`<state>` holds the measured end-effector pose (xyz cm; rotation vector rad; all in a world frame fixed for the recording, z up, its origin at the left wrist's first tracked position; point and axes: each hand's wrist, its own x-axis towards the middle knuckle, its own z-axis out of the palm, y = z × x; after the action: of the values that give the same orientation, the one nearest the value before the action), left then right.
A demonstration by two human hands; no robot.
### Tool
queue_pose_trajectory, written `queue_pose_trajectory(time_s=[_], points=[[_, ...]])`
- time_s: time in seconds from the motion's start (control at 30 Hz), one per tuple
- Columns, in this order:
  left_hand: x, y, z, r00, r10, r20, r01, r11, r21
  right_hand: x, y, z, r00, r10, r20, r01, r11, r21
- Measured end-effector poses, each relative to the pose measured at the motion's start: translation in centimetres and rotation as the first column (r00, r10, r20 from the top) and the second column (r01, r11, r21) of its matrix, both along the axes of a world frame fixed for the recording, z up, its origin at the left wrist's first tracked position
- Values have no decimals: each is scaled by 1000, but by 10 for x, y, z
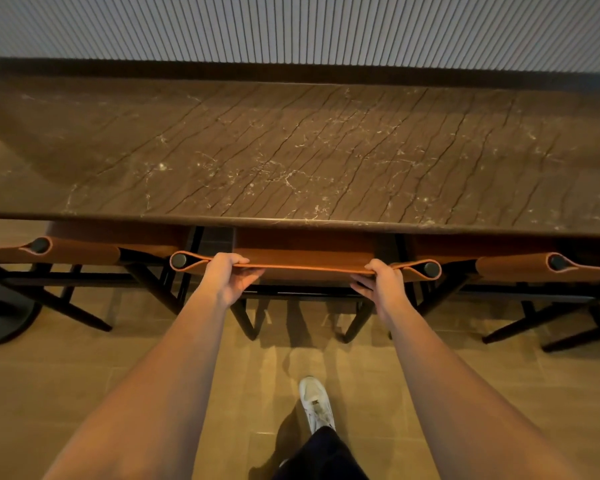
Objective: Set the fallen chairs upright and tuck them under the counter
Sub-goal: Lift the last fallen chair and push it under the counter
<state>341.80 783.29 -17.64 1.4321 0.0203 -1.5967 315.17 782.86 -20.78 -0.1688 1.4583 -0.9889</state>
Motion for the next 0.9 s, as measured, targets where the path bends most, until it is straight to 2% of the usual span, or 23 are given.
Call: queue_pose_trajectory(time_s=[0.13, 0.37, 0.57, 0.7, 0.9], points=[[0, 1, -3, 1000, 5, 1, -5, 1000, 9, 3, -2, -5, 999, -47, 14, 47, 999, 11], [1, 2, -5, 1000, 4, -11, -4, 1000, 1, 3, -1, -6, 999, -32, -2, 32, 999, 11], [4, 4, -7, 1000, -14, -26, 14, 1000, 3, 1, 2, -3, 1000, 3, -17, -3, 1000, 15], [-2, 7, -6, 999, 38, -2, -38, 999, 0, -2, 3, 6, 998, 58, -23, -57, 998, 32], [-18, 29, 5, 999, 34, 24, -32, 996, -83, -4, 18, 25, 983, 119, -141, -114, 993, 44]])
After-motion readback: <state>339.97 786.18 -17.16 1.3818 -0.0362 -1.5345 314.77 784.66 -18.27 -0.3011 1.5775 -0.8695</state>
